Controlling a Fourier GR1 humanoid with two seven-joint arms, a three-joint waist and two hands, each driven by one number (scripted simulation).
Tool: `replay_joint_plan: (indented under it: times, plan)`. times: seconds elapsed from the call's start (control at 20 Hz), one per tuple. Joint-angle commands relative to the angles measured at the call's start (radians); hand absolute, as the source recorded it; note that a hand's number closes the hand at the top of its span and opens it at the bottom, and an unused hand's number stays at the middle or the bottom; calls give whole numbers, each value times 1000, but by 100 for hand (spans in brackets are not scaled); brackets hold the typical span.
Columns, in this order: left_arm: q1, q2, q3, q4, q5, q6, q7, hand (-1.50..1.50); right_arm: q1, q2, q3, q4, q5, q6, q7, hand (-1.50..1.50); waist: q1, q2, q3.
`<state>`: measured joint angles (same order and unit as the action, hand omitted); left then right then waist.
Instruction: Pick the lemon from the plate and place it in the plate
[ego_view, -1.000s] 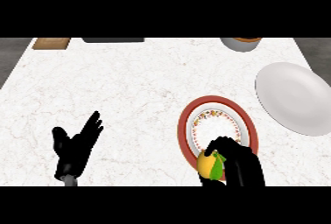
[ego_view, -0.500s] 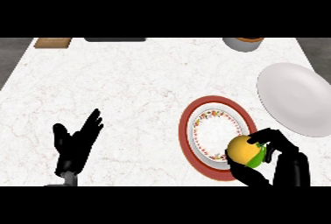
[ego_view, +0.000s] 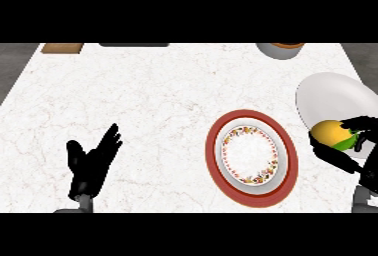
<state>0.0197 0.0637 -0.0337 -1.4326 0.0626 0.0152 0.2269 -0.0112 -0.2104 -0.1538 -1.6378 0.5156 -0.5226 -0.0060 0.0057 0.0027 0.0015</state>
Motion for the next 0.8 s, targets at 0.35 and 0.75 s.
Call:
replay_joint_plan:
  times: [0.35, 0.75]
  plan:
    - [-35, -31, -24, 37, -37, 22, -17, 0, -380, -210, -291, 742, -245, 33, -429, 150, 16, 6, 1]
    - [16, 6, -22, -5, -5, -44, -26, 0, -576, -385, -338, 1158, -198, 64, -401, 150, 55, 16, 2]
